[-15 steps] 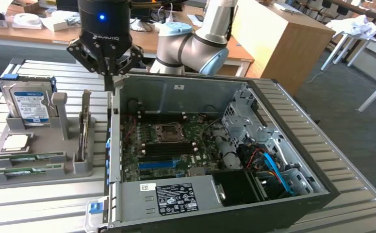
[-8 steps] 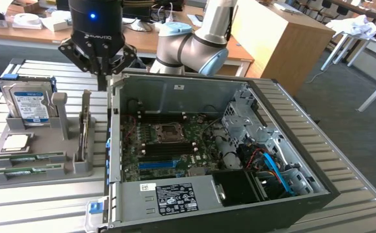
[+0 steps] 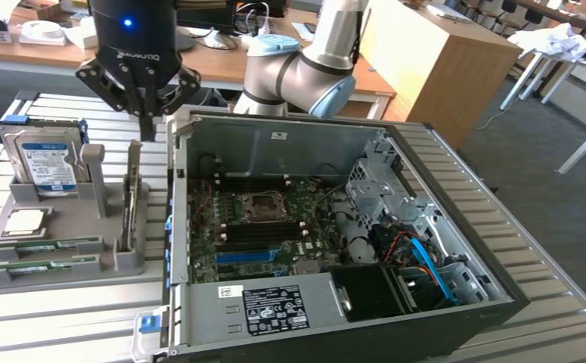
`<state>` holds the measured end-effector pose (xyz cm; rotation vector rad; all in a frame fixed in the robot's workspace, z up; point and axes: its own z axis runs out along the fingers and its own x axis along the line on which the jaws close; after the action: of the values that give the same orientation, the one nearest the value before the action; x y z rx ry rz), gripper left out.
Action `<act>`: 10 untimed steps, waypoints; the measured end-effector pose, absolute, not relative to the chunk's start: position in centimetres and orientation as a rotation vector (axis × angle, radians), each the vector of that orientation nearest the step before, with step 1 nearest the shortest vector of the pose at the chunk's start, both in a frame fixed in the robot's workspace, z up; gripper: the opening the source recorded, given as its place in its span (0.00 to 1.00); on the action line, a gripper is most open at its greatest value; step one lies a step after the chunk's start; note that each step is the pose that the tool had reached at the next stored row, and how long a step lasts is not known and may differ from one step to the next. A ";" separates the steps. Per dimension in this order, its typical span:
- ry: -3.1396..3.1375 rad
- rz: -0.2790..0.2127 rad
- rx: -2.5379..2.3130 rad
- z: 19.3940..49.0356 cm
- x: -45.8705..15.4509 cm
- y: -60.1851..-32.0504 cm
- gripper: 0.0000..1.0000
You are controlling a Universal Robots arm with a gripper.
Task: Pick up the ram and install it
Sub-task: 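Reach for the ram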
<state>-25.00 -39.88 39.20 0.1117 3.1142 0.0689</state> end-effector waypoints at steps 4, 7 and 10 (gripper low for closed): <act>3.114 0.069 0.112 39.2 -25.7 -39.9 0.10; 3.114 0.069 0.112 39.2 -26.2 -39.9 0.10; 3.114 0.069 0.111 39.2 -26.7 -39.9 0.10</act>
<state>-26.66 -39.87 39.17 0.1114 3.1144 0.0689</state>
